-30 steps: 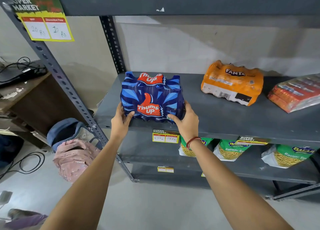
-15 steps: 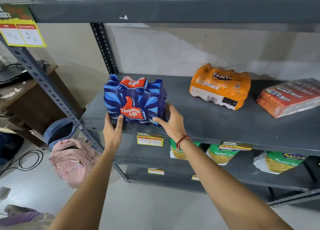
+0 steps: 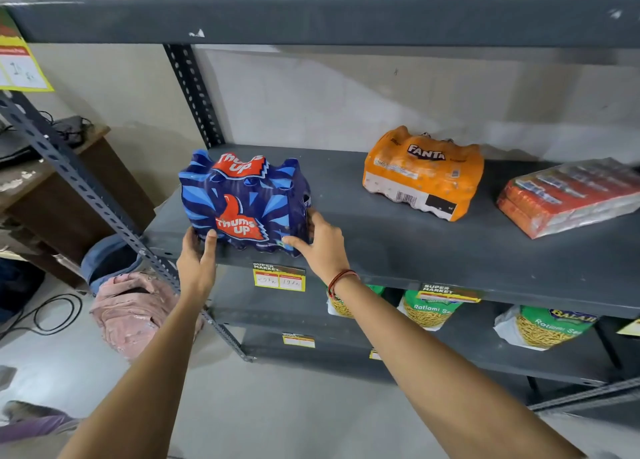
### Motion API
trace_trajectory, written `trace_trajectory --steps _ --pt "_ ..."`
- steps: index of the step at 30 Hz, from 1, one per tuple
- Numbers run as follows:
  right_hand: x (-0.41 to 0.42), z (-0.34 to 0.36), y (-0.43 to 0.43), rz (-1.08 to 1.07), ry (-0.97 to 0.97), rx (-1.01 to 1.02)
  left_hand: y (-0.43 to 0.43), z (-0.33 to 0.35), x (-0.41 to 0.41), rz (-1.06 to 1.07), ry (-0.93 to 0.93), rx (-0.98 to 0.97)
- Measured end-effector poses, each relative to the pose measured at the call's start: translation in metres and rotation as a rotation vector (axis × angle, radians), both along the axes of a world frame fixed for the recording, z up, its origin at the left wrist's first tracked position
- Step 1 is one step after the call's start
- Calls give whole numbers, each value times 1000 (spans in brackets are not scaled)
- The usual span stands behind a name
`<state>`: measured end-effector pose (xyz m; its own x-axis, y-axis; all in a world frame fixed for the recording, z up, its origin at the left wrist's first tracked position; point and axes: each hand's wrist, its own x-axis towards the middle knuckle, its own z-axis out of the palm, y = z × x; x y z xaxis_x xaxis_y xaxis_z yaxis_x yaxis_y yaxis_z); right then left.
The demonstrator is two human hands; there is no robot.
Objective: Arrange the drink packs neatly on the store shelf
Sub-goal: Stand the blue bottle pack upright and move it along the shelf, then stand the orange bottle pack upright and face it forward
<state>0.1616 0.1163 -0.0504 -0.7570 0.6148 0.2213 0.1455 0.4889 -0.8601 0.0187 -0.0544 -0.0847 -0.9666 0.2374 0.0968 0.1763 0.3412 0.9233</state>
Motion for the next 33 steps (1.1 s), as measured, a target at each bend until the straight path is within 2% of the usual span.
trace_trajectory --steps 3,7,8,11,15,19,21,23,25,27,29,33 --pt "0 2 2 26 11 -18 5 4 8 -1 25 -15" --pt "11 4 12 -2 71 -37 30 -3 57 236 89 83" --pt "16 5 19 -48 85 -39 40 -7 77 232 110 101" --pt "34 13 47 -181 149 -32 77 -17 137 -26 133 144" --pt "66 29 105 -360 192 83 133 -3 168 -467 331 74" --pt "100 38 169 -674 74 197 205 37 148 -593 398 38" --pt "110 38 194 -742 -66 145 241 52 127 -572 408 -25" --pt "116 34 217 -716 -182 -44 278 63 107 -518 346 -176" --pt "119 28 231 -620 -186 -319 307 71 90 -447 191 -264" --pt "119 20 236 -519 -121 -473 328 74 77 -406 27 -292" --pt "119 13 240 -491 -57 -485 336 72 71 -416 -21 -283" --pt "123 7 244 -449 11 -487 321 55 73 -411 -40 -86"
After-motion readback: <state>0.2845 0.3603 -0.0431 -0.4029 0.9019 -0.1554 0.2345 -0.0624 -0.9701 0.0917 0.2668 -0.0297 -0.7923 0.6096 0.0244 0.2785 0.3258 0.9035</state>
